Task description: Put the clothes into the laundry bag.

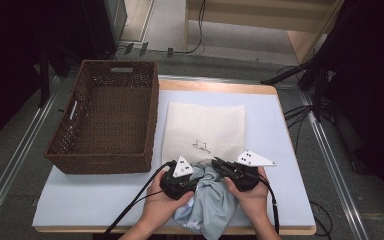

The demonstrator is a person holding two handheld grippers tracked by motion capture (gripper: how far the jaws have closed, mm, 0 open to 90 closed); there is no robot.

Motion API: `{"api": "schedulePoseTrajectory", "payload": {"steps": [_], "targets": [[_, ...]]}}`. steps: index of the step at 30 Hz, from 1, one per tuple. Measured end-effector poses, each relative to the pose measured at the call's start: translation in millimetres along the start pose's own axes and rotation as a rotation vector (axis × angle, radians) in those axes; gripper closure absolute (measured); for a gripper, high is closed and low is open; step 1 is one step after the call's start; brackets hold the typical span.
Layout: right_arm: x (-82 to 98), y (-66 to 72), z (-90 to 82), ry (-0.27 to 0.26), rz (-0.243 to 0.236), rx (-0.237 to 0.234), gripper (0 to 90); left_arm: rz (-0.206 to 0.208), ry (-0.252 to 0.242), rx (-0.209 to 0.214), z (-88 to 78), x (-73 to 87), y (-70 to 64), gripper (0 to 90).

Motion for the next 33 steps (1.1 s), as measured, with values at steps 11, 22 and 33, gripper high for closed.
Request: {"api": "schedulePoseTrajectory", "payload": {"steps": [11,22,33], "targets": [[0.0,2.4,-3.0,0.002,-0.018,-0.016,87.6,-0.115,0.011,-0.103,-5.5,14.7,31.0,59.7],[-0.2,-4.2,-4.5,-0.003,-0.014,-0.001,87.6,-0.064,-0.103,0.03,-44.0,13.9,15.4,32.4],[0.2,0.6,-3.2,0.001,-0.018,-0.009,87.6,-0.03,0.074,0.005,-9.4,21.5,6.5,69.1]]}}
Point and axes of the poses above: each handheld gripper's, and its own axes: z roughly forward along the jaws, x roughly out of its underside, y roughly to its left, the point moved 10 cm from there along z, roughly forward along the jaws, and after that the axes turned 11 degrees about z, right-handed, at the moved point
